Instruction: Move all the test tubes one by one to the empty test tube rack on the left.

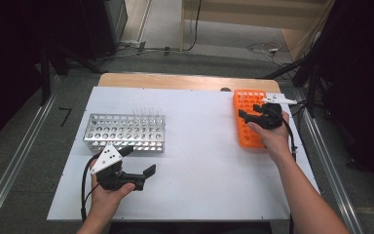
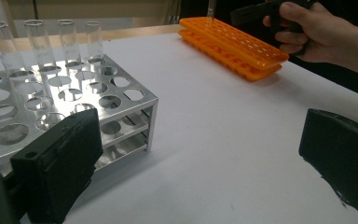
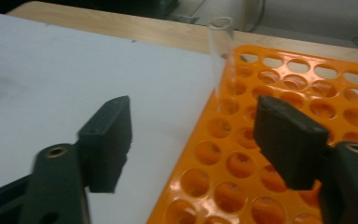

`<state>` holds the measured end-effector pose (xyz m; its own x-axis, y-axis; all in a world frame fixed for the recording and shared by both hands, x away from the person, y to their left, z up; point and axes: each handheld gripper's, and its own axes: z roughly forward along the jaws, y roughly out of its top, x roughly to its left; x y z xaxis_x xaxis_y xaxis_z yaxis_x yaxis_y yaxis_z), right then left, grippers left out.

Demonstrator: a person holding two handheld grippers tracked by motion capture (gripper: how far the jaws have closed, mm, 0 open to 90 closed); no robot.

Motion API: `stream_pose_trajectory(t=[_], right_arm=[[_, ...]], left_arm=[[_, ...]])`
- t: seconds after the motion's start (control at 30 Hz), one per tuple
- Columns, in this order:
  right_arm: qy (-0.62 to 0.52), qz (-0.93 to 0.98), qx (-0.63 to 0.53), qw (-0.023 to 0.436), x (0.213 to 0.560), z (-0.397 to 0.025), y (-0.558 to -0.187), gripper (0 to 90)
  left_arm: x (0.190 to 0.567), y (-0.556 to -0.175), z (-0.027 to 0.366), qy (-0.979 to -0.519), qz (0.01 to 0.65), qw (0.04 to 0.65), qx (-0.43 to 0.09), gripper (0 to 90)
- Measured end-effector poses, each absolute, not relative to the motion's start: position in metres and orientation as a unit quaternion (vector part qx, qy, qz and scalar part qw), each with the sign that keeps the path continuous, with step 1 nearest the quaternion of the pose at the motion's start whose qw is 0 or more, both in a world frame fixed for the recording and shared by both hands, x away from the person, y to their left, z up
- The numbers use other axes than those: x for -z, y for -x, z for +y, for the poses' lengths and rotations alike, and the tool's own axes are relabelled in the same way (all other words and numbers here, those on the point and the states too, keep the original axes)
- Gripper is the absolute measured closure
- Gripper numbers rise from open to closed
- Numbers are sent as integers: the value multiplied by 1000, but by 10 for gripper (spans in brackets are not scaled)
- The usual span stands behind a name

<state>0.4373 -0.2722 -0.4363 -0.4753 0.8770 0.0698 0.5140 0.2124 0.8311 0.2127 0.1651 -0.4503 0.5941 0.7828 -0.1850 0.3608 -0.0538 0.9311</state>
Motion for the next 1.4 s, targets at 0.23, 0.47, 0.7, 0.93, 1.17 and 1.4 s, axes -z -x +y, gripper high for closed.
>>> stream_pose_trajectory(t=[0.23, 0.47, 0.7, 0.93, 1.17, 1.4], right_arm=[[-479, 746, -413, 207, 438, -266, -465, 483], [-492, 752, -387, 208, 444, -255, -484, 583], [-512, 756, -347, 215, 451, -252, -493, 700], [-503, 752, -359, 230, 448, -255, -490, 741], [-492, 734, -405, 236, 432, -261, -478, 742], [-457, 743, -426, 237, 419, -263, -453, 742]], left_arm=[[450, -212, 165, -700, 407, 555, -191, 0], [450, -211, 166, -699, 406, 557, -191, 0], [451, -210, 168, -700, 406, 556, -189, 0], [452, -211, 168, -701, 406, 555, -190, 0], [451, -211, 165, -703, 404, 554, -192, 0], [450, -211, 160, -706, 397, 555, -190, 0]])
